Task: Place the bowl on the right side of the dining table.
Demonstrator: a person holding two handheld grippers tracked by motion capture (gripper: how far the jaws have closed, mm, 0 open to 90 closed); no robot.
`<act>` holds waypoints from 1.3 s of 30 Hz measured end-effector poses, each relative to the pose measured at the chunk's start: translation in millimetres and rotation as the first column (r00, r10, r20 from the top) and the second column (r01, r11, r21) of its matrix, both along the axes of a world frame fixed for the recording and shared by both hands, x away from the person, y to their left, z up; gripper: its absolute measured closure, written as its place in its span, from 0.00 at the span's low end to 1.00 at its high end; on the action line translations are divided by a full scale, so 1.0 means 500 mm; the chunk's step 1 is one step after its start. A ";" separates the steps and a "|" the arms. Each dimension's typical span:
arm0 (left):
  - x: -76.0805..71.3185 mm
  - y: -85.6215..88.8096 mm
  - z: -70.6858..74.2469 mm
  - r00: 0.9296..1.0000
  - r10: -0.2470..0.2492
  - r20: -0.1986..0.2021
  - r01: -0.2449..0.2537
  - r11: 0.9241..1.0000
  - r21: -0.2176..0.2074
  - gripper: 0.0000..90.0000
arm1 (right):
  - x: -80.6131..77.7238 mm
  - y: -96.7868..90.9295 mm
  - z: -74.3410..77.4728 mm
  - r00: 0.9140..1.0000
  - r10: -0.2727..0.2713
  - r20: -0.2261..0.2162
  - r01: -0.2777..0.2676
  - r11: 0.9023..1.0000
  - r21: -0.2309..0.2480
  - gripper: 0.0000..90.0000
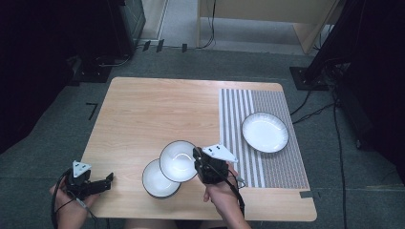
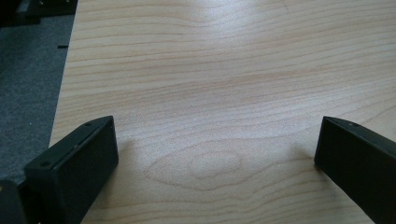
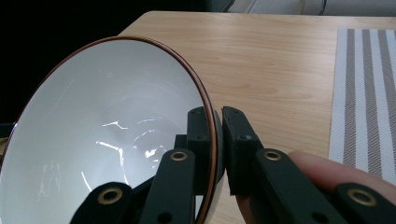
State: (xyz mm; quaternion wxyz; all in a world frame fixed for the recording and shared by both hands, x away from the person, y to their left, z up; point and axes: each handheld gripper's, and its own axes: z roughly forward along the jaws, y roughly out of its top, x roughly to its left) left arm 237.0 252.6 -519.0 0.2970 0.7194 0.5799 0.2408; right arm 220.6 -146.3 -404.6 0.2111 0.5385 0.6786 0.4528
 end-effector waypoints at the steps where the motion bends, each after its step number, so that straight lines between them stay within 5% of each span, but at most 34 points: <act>1: 0.000 0.000 0.000 1.000 0.000 0.000 0.000 1.000 0.000 0.00 | 0.001 -0.003 0.000 1.000 0.000 0.003 0.000 1.000 -0.002 0.93; 39: 0.000 0.000 0.000 1.000 0.000 0.000 0.000 1.000 0.001 0.00 | 0.033 -0.106 0.016 0.997 -0.074 0.000 0.074 0.996 0.058 0.93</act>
